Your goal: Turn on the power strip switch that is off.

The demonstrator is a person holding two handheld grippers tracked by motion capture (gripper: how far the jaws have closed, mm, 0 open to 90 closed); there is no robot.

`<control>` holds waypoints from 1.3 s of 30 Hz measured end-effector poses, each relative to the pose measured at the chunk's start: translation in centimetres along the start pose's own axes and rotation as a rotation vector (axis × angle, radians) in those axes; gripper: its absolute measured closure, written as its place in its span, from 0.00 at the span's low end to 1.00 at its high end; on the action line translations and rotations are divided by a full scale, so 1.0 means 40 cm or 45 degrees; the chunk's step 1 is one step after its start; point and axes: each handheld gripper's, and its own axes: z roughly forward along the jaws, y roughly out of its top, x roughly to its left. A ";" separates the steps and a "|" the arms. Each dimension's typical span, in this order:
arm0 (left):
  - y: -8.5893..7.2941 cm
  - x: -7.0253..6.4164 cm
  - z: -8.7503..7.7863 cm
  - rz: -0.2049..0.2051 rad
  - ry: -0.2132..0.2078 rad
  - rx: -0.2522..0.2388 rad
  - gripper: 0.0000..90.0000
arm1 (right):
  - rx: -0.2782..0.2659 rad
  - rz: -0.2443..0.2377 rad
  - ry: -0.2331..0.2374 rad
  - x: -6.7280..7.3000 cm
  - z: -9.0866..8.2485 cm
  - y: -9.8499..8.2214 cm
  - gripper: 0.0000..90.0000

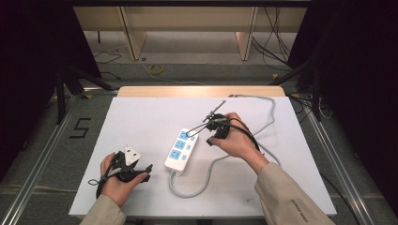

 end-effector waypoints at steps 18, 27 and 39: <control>0.000 0.000 0.000 -0.001 0.001 -0.002 0.20 | 0.003 -0.015 -0.004 0.000 0.003 0.027 1.00; 0.000 0.000 0.000 -0.003 0.002 -0.006 0.20 | 0.006 0.002 0.003 0.000 0.011 0.037 1.00; 0.001 0.001 -0.001 -0.004 0.003 -0.004 0.20 | 0.005 -0.001 -0.003 -0.002 0.015 0.055 1.00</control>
